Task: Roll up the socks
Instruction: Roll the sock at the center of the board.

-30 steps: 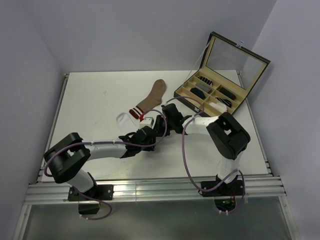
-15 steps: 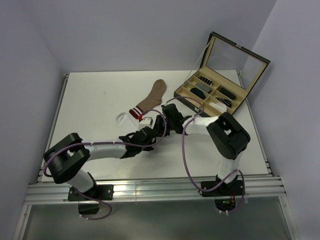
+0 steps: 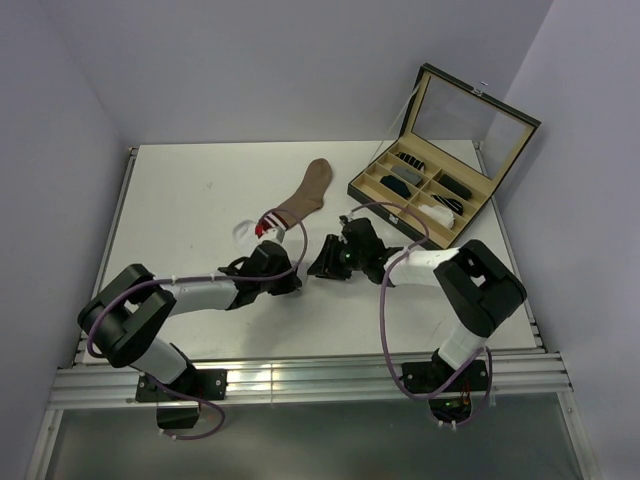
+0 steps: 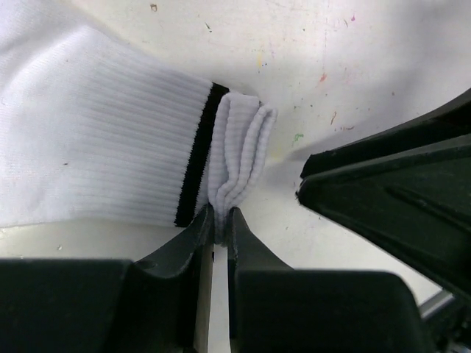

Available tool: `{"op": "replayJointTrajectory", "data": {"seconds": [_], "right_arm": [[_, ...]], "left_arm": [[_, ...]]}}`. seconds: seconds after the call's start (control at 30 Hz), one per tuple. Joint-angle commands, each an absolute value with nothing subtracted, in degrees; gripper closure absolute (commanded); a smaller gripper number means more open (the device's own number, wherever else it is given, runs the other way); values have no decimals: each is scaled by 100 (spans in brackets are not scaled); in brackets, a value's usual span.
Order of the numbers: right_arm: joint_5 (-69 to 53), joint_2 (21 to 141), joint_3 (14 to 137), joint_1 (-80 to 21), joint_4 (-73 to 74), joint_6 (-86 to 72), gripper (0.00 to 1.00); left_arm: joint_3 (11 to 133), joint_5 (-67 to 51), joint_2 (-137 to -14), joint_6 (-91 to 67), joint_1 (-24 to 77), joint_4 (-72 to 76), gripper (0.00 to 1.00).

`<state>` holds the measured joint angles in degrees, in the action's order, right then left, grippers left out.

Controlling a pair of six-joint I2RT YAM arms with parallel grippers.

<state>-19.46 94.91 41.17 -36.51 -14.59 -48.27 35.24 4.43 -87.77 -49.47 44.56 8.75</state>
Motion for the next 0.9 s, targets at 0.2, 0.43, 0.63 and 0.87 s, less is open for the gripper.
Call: {"op": "replayJointTrajectory", "data": {"seconds": [0.2, 0.43, 0.63, 0.87], "right_arm": [[-1890, 9649, 3832, -3437, -2618, -5370, 58], [-1837, 10054, 4043, -3428, -2558, -5379, 58], [-2047, 10327, 4113, -3428, -2681, -5467, 57], [-2136, 10538, 4105, -3428, -2795, -5572, 57]], "left_arm": [[3112, -597, -8815, -5291, 3999, 1195, 100], [2936, -1115, -8903, -5546, 3745, 1546, 100], [2795, -1485, -9070, -5739, 3569, 1907, 100], [2760, -1582, -9088, -5801, 3516, 1986, 100]]}}
